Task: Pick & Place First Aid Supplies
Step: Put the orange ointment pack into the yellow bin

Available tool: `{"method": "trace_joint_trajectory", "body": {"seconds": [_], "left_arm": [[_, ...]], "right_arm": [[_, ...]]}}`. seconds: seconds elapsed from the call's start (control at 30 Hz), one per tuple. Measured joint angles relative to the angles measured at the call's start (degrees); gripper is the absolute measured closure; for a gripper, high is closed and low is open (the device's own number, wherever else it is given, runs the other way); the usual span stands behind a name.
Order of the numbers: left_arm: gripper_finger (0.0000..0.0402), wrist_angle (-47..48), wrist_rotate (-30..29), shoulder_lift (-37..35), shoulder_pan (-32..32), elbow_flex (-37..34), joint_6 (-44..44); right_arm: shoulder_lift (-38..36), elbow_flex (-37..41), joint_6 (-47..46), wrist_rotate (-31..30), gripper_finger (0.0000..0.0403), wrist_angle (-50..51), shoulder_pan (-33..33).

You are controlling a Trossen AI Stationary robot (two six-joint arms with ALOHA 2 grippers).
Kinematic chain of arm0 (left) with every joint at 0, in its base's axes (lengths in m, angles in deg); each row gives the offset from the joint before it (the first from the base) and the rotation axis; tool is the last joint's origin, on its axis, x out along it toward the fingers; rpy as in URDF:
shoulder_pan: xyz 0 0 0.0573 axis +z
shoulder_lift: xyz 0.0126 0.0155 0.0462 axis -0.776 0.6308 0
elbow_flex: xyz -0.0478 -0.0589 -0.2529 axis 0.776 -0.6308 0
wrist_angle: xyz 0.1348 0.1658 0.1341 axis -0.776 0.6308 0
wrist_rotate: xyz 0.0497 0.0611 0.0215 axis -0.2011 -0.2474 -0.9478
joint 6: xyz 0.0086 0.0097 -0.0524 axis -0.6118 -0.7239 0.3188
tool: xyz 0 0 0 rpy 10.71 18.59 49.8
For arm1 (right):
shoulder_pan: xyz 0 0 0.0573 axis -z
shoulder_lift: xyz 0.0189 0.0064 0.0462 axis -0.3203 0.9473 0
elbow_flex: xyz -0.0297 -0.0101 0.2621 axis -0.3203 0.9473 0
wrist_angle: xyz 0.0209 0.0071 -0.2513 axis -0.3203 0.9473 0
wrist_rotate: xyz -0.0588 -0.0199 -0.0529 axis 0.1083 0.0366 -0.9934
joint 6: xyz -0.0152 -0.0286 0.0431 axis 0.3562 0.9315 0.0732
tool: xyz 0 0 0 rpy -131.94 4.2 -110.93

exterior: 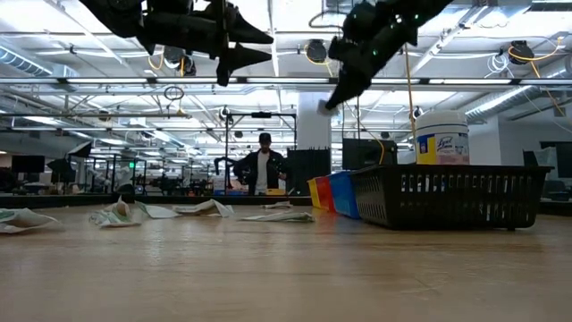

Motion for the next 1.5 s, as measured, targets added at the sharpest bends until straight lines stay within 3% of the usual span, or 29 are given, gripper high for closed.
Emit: {"method": "trace_joint_trajectory", "body": {"seconds": [0.3,0.47,0.63,0.77,1.0,1.2,1.5], "left_arm": [[0.0229,-1.8,-1.3,0.0,0.0,0.0,0.1],[0.0229,-1.8,-1.5,0.0,0.0,0.0,0.9],[0.0229,-1.8,-1.5,0.0,0.0,0.0,1.2],[0.0229,-1.7,-2.5,0.0,0.0,0.0,1.2],[0.0229,-0.1,-5.0,0.0,0.0,0.0,0.4],[0.0229,20.1,-10.5,1.5,0.0,6.6,-4.8],[0.0229,42.6,-15.4,13.6,3.5,22.6,-10.8]], "right_arm": [[10.1,-0.2,12.5,-4.6,0.0403,3.7,6.3],[16.5,-0.2,14.4,-5.0,0.0403,5.1,6.3],[18.2,-0.2,14.9,-10.7,0.0396,4.5,5.6],[18.2,-0.2,15.5,-10.4,0.0351,4.6,5.6],[17.8,-0.2,8.0,-5.4,0.0240,5.5,5.7],[12.5,-0.2,-1.9,-6.1,0.0193,3.3,4.9],[0.5,-0.2,-14.0,-6.1,0.0194,-2.4,3.9]]}}
